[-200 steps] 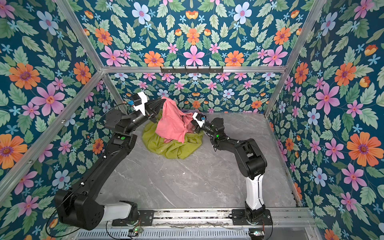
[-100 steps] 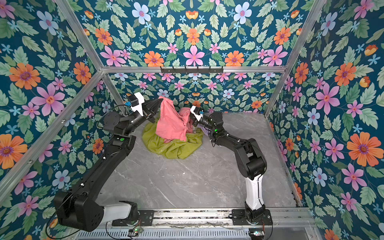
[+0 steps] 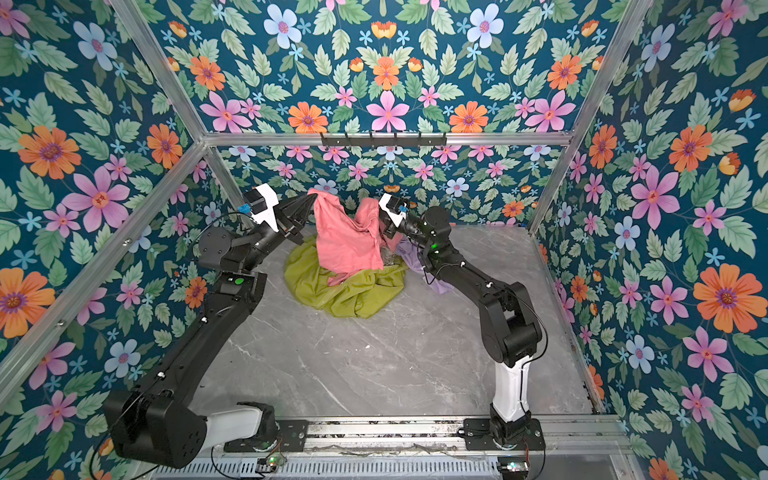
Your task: Pick out a specific cloth from the pile
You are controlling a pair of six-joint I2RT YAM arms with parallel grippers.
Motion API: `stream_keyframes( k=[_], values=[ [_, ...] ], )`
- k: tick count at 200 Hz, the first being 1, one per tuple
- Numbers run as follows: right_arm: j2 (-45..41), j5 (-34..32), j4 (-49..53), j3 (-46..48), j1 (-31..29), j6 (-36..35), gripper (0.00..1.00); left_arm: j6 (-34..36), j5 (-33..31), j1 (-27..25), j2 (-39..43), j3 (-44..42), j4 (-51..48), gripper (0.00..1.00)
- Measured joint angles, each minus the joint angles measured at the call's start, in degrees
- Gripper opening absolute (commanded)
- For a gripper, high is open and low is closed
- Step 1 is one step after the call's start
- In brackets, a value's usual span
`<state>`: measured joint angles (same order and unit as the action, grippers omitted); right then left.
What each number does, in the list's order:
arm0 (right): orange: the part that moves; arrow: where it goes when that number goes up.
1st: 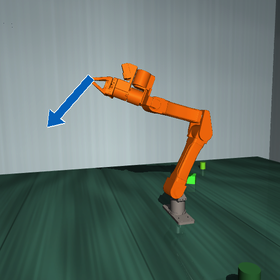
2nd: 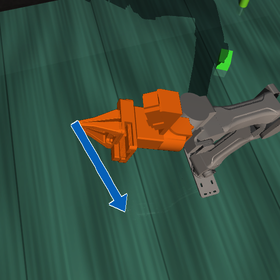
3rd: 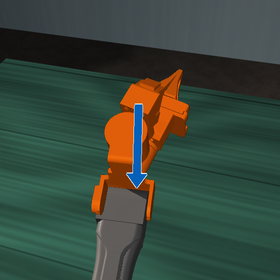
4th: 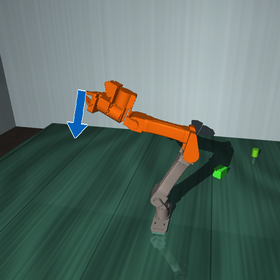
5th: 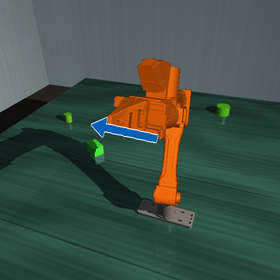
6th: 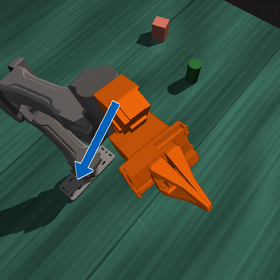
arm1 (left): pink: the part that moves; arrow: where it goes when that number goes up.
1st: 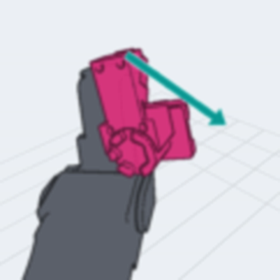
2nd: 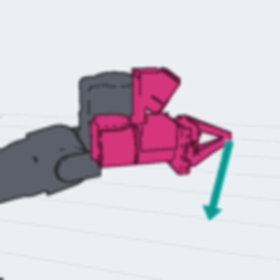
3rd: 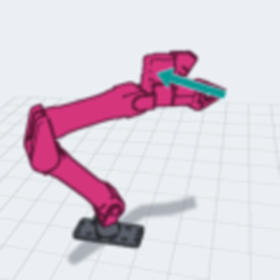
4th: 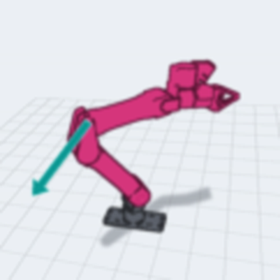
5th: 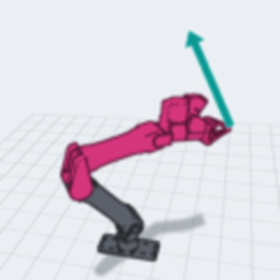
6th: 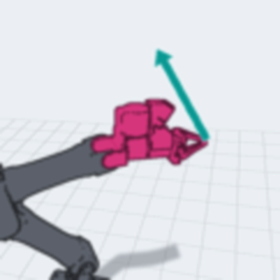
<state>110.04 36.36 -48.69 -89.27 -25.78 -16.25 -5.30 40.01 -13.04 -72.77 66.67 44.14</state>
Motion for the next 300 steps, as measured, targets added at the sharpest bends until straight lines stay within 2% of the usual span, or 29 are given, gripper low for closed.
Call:
stream_keyframes(
  k=[155,228,300],
  values=[
    [-5.22,-4.26,19.96,-15.04,-1.46,2.14,0.0,-2.03,0.0,1.03,1.29,1.4,1.01,0.0],
    [-9.75,-8.37,35.01,-22.12,-2.93,0.83,0.0,-6.4,-0.46,1.03,-0.04,1.14,1.88,0.0],
    [-14.12,-10.34,44.26,-22.32,-2.95,-0.09,0.0,-9.44,-0.31,1.03,2.14,-5.33,4.04,0.0]
  ],
)
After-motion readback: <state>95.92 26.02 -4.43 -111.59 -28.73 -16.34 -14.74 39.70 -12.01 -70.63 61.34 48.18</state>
